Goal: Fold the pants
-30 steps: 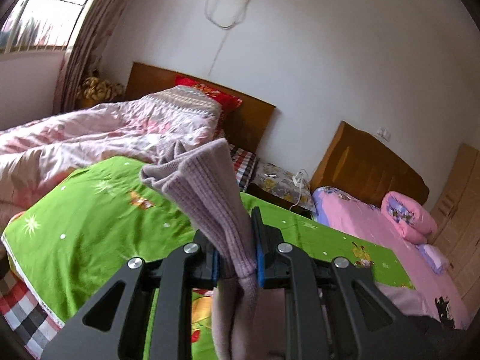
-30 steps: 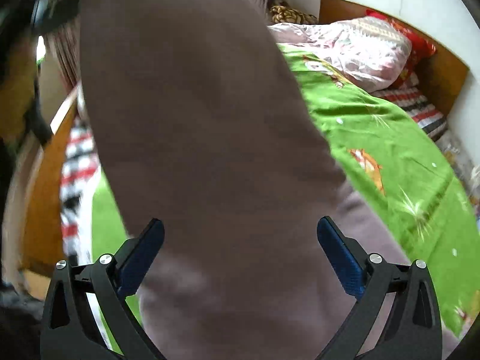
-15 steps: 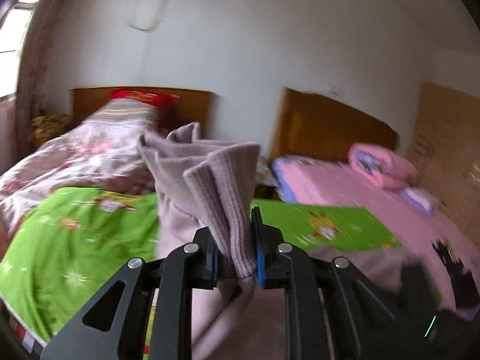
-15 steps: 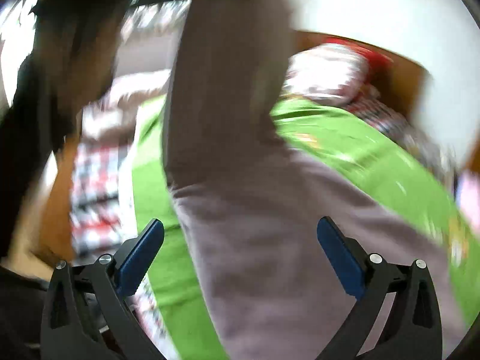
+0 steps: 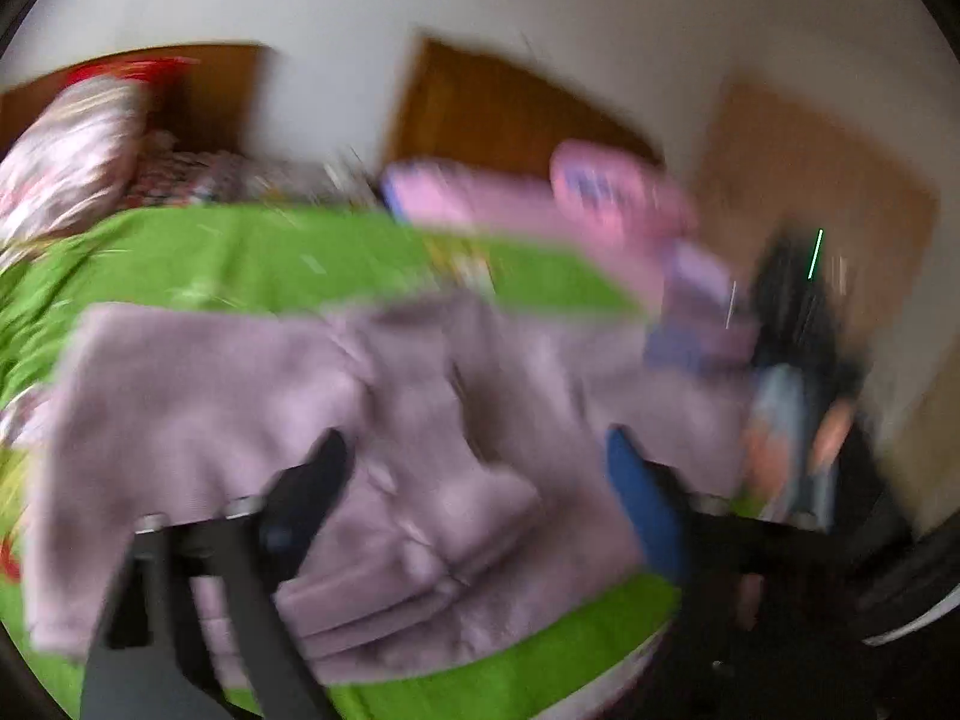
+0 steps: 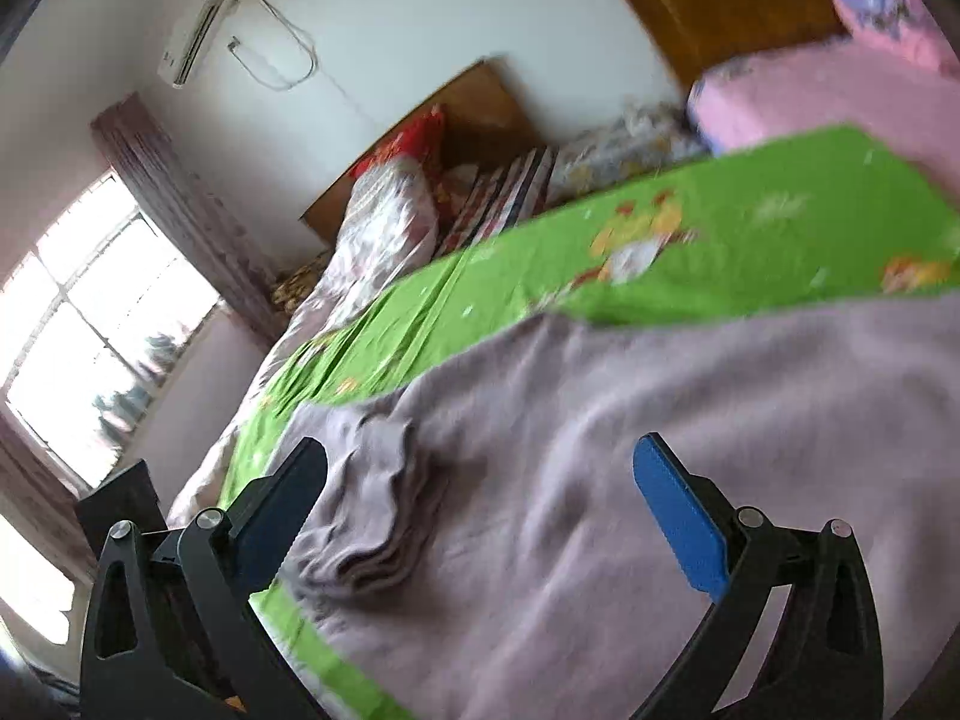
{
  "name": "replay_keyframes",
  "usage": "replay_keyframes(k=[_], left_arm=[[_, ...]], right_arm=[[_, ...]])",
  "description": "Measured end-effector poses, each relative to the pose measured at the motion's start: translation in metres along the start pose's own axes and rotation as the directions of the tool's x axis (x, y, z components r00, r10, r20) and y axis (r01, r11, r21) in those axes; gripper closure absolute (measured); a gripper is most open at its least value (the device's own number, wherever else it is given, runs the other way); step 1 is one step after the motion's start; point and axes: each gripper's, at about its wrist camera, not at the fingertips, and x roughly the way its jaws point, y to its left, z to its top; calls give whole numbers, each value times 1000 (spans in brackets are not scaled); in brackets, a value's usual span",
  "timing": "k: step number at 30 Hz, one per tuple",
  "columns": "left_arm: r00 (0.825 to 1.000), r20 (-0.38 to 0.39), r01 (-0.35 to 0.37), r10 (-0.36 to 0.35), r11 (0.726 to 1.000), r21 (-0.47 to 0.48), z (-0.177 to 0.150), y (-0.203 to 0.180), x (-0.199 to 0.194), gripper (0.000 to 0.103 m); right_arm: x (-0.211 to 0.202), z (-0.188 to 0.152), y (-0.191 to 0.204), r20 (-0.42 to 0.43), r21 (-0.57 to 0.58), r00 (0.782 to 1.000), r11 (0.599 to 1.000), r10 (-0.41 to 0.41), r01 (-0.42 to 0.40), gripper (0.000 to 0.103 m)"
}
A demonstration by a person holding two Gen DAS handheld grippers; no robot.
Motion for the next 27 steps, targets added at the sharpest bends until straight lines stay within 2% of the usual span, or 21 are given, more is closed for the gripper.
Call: replay_keyframes(k=[1, 3, 5, 6, 8, 10, 13, 15, 18, 21, 23, 24, 26, 27], left_arm=[[998, 66, 4, 1, 997, -71, 2, 17, -23, 7], [992, 116, -30, 52, 983, -179, 1, 44, -51, 6], [981, 121, -113, 151, 955, -275, -9, 69, -71, 6], [974, 106, -160, 202, 936, -313, -17, 83, -80, 6], [957, 76, -236, 278, 906, -352, -32, 98, -91, 6], [944, 55, -283, 326, 882, -376, -47, 106, -99, 6], [934, 33, -316, 355, 866, -387, -62, 117, -103, 6], [931, 24, -328, 363, 864, -381, -64, 120, -98, 6], [930, 18, -333, 366, 864, -377, -67, 129, -93, 6], [933, 28, -320, 359, 863, -392, -77, 132, -98, 6], [933, 35, -314, 357, 859, -404, -81, 135, -104, 6], [933, 38, -312, 357, 859, -406, -83, 136, -107, 6], [933, 32, -317, 358, 860, -400, -88, 137, -116, 6], [933, 28, -320, 359, 861, -395, -89, 136, -118, 6]], right_arm=[[10, -4, 3, -43, 11, 999, 1000, 23, -23, 4], [29, -13, 13, -140, 6, 989, 999, 51, -51, 4], [49, -21, 26, -225, -12, 972, 998, 60, -65, 4], [60, -28, 35, -289, -21, 956, 998, 50, -59, 4], [75, -41, 45, -377, -37, 926, 999, 16, -33, 4], [78, -48, 59, -394, -83, 919, 996, -14, -20, 4], [83, -53, 74, -442, -41, 896, 997, 39, -64, 4], [92, -58, 81, -480, -36, 877, 998, 29, -52, 4], [101, -59, 86, -469, -4, 882, 999, 35, -41, 4], [113, -48, 74, -417, 144, 903, 989, 100, -43, 11], [117, -44, 70, -384, 181, 918, 983, 95, -26, 15], [119, -42, 71, -373, 162, 926, 987, 60, 1, 24], [121, -43, 73, -359, 128, 933, 991, 12, 36, 65], [122, -45, 70, -349, 149, 937, 989, 30, 24, 86]])
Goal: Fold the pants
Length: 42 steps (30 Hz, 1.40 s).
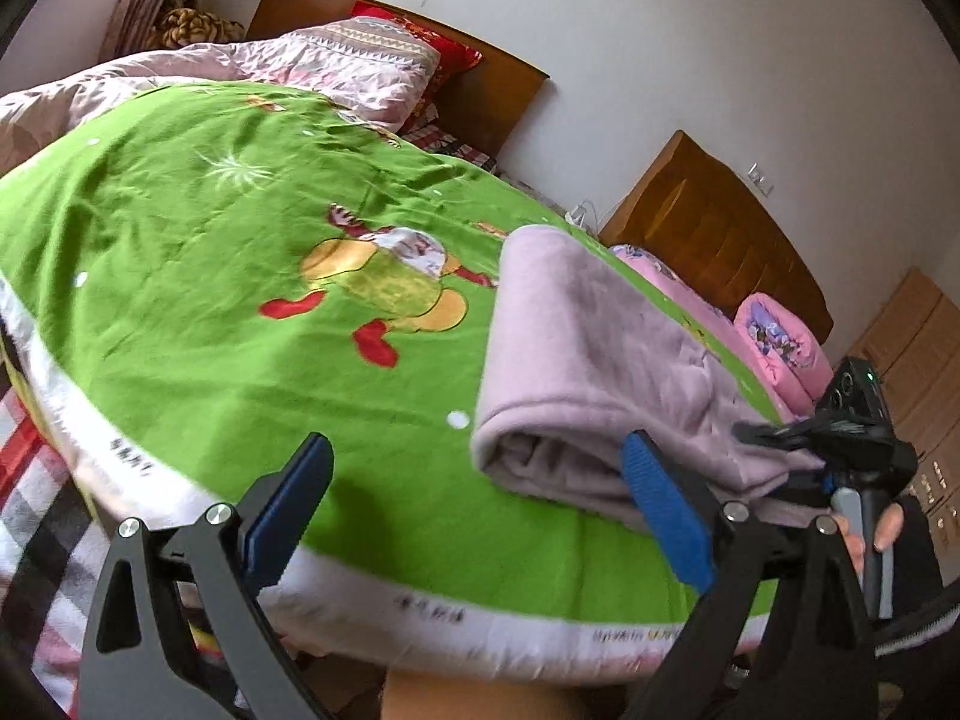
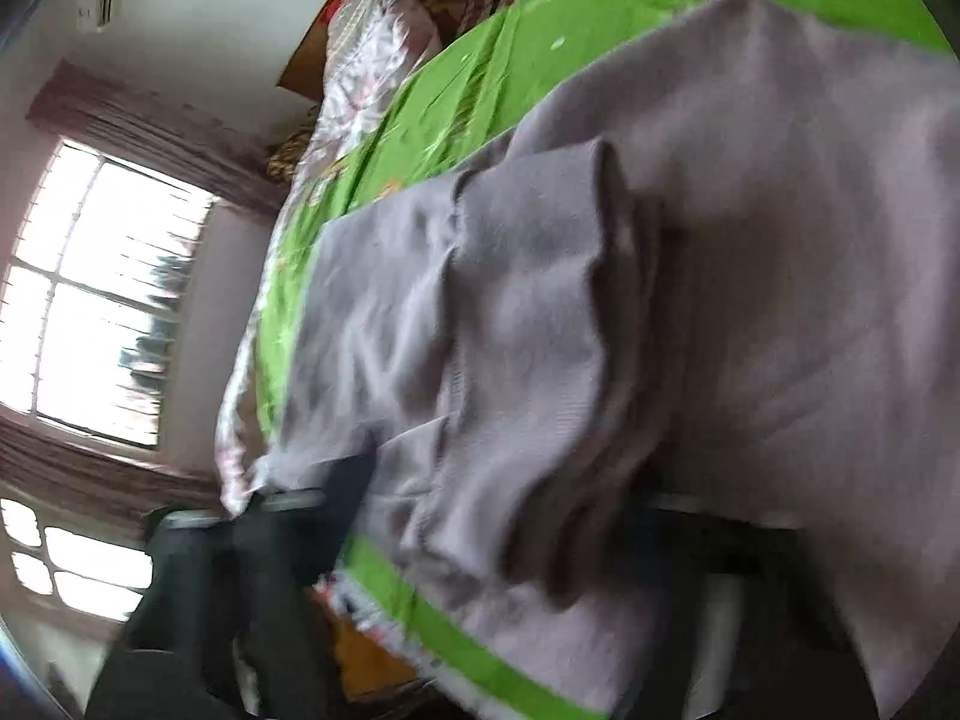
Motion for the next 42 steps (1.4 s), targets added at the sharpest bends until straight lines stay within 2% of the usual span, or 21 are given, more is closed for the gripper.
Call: replay_keyframes(k=[2, 5, 8, 11, 14, 17, 18, 19, 21, 26, 29, 32, 33, 35, 37, 40, 42], left_arm=[[1000, -20, -12, 13, 1000, 26, -4, -1, -4, 6], [999, -41, -19, 23, 996, 91, -8, -15, -6, 6], [999, -43, -22, 27, 994, 104, -2, -28, 5, 6], [996, -56, -60, 66, 993, 98, 12, -38, 30, 6], [992, -72, -100, 108, 989, 108, 26, -43, 49, 5], [982, -93, -156, 165, 982, 104, 33, -37, 57, 5], [975, -98, -189, 199, 977, 103, 32, -32, 57, 5], [975, -90, -193, 203, 975, 111, 29, -26, 53, 5], [981, -77, -169, 179, 978, 126, 26, -21, 45, 5], [976, -47, -201, 210, 968, 150, 21, -26, 44, 5], [979, -50, -190, 200, 970, 155, 22, -24, 42, 5], [974, -52, -204, 220, 955, 214, 19, -28, 47, 4], [971, -51, -214, 232, 947, 240, 17, -30, 48, 4], [966, -48, -231, 254, 932, 279, 15, -32, 52, 2], [965, -54, -232, 257, 931, 281, 16, -31, 53, 1], [963, -55, -236, 262, 927, 293, 16, -32, 54, 1], [962, -61, -237, 265, 927, 291, 18, -31, 55, 1]], right_arm=[[-4, 0, 1, 42, -13, 999, 999, 32, -32, 86], [-21, 9, 30, 118, -128, 991, 990, 66, -51, 87], [-33, 26, 83, 171, -291, 978, 954, 118, -64, 87], [-39, 41, 118, 192, -374, 966, 923, 172, -90, 88], [-60, 50, 162, 233, -497, 943, 862, 239, -95, 88], [-82, 56, 175, 285, -539, 920, 839, 269, -78, 89], [-93, 55, 171, 318, -542, 907, 838, 276, -64, 89], [-102, 56, 161, 338, -533, 900, 844, 274, -57, 89], [-110, 60, 134, 360, -480, 901, 876, 241, -43, 89], [-95, 58, 64, 364, -332, 924, 943, 119, 9, 89], [-86, 48, 38, 349, -280, 932, 960, 97, 5, 89], [-68, 28, 14, 335, -264, 942, 961, 11, 82, 89], [-54, 20, -7, 299, -212, 954, 973, -27, 94, 89], [-32, 0, -45, 221, -116, 974, 990, -54, 81, 89], [-37, -4, -51, 236, -109, 972, 993, -17, 44, 89], [-41, -2, -36, 255, -171, 966, 981, -47, 93, 89], [-40, -2, -34, 246, -166, 969, 983, -40, 83, 89]])
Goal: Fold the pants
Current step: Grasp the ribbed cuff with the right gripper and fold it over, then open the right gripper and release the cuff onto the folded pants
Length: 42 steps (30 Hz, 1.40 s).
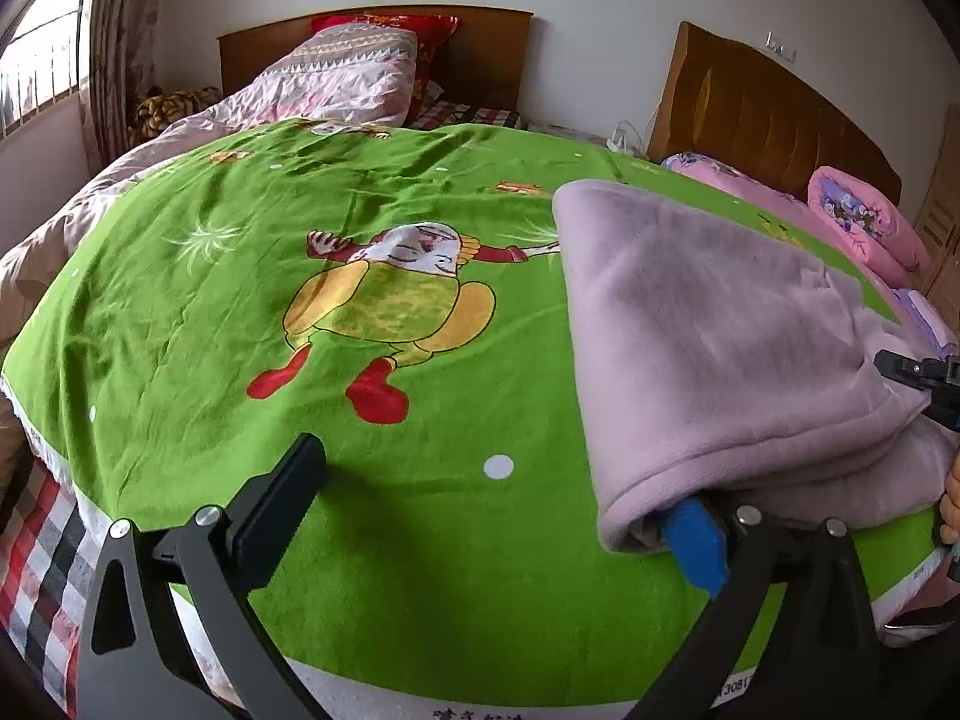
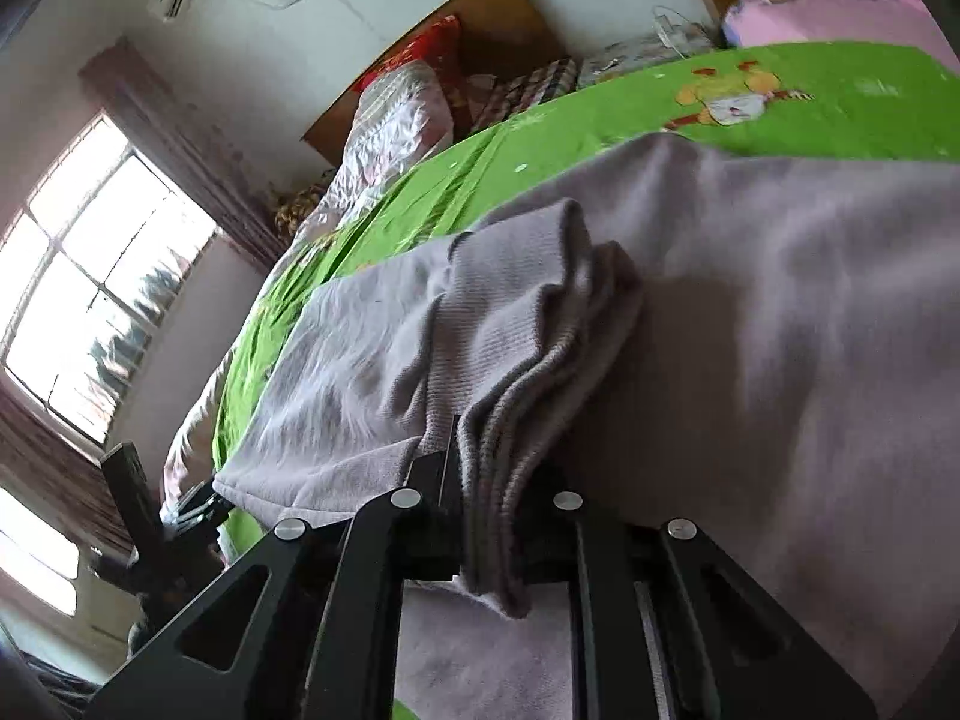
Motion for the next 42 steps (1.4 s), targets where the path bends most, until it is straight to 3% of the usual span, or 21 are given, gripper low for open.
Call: replay_keyframes(k=[9, 11, 13, 15, 18, 21, 23, 25, 26, 29, 31, 33, 34, 35, 37, 40, 42], left_arm=[[1000, -11, 13, -13, 1000, 9, 0, 0, -1, 1], [1000, -22, 23, -22, 999, 37, -2, 1, -3, 2], [998, -49, 45, -41, 996, 81, -8, 3, -9, 2], [996, -80, 51, -40, 989, 137, -16, 6, -22, 2], [994, -102, 48, -34, 989, 143, -20, 14, -49, 2], [994, 29, 104, -107, 991, 86, 2, 9, -84, 2], [965, 148, 216, -216, 976, 14, 26, -2, -96, 2], [917, 180, 365, -355, 930, -27, 45, -22, -83, 2], [906, 155, 402, -393, 915, -30, 52, -36, -69, 2], [916, -16, 401, -401, 916, 19, 56, -81, -16, 2], [924, -115, 370, -364, 928, 38, 42, -94, 12, 2], [924, -117, 372, -364, 927, 48, 30, -90, 22, 2], [914, -98, 400, -394, 916, 39, 28, -85, 21, 2], [896, -98, 435, -433, 900, 5, 30, -76, 23, 2], [877, -105, 469, -469, 883, -25, 34, -66, 25, 4], [874, -136, 467, -466, 884, -29, 39, -63, 23, 6], [872, -153, 456, -464, 886, -84, 49, -63, 18, 6]], right_arm=[[3, -10, -10, -47, 46, 999, 999, -11, 13, 88], [3, -8, -12, -69, 28, 997, 999, -17, 19, 80], [-5, -7, -11, -100, 7, 995, 1000, 25, -24, 50], [-21, -7, -8, -68, -33, 998, 999, -16, 13, 40], [-48, -6, -1, 31, -137, 992, 982, -125, 128, 42], [-60, 1, 13, 101, -192, 991, 975, -93, 111, 49], [-53, 4, 29, 115, -249, 990, 963, -78, 105, 51], [-36, 7, 50, 106, -322, 990, 939, -95, 124, 52], [-28, 6, 58, 94, -351, 991, 928, -100, 127, 52], [-8, -4, 78, 46, -434, 989, 889, -143, 148, 52], [3, -21, 79, 4, -498, 978, 848, -209, 183, 52], [13, -37, 68, -32, -542, 955, 808, -294, 230, 51], [11, -43, 63, -14, -563, 960, 796, -278, 222, 50], [7, -48, 60, 3, -570, 968, 795, -251, 208, 49], [4, -45, 53, -17, -534, 976, 828, -215, 173, 49], [3, -42, 54, -40, -543, 975, 824, -219, 163, 48], [3, -38, 55, -71, -526, 971, 836, -227, 157, 48]])
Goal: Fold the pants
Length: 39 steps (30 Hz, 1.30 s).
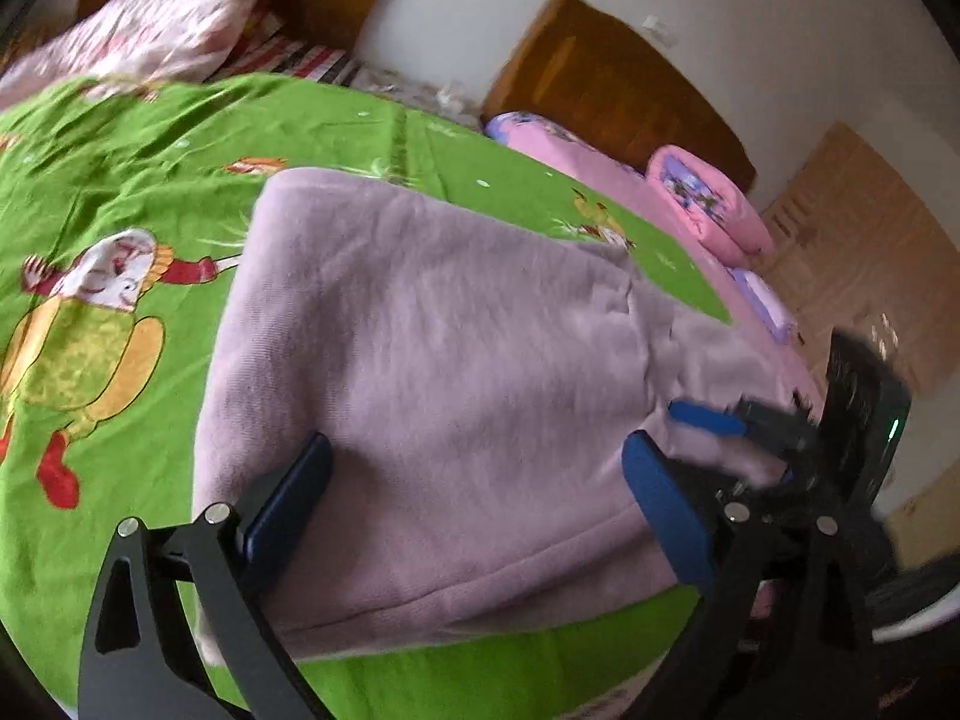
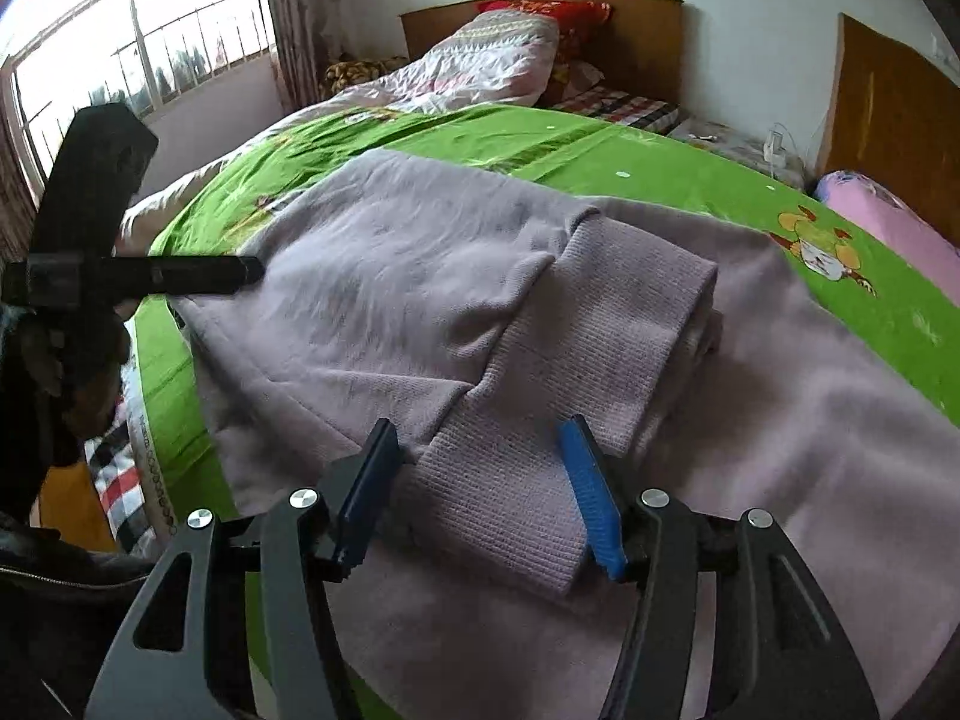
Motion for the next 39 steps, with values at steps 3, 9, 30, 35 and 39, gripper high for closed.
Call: replay_keyframes(k=[3, 9, 30, 35, 39], left_arm=[[998, 58, 34, -34, 999, -10, 27, -13, -16, 5], [1000, 25, -3, 1, 997, 74, 93, -26, 26, 2], [982, 23, -187, 186, 973, 132, 83, -11, 86, 2], [972, 21, -234, 233, 958, 165, 82, -16, 91, 2], [970, 19, -242, 243, 955, 171, 82, -15, 91, 2]], right_arm=[[-15, 22, -7, 3, 15, 1000, 1000, -15, 15, 46], [7, 69, -20, 29, -84, 1000, 996, 7, -4, 32], [-13, 39, -67, 21, 74, 990, 988, -140, 138, 14], [-11, 1, -118, -106, 221, 975, 952, -194, 213, 14], [-63, -13, -127, 16, 288, 972, 932, -236, 221, 14]])
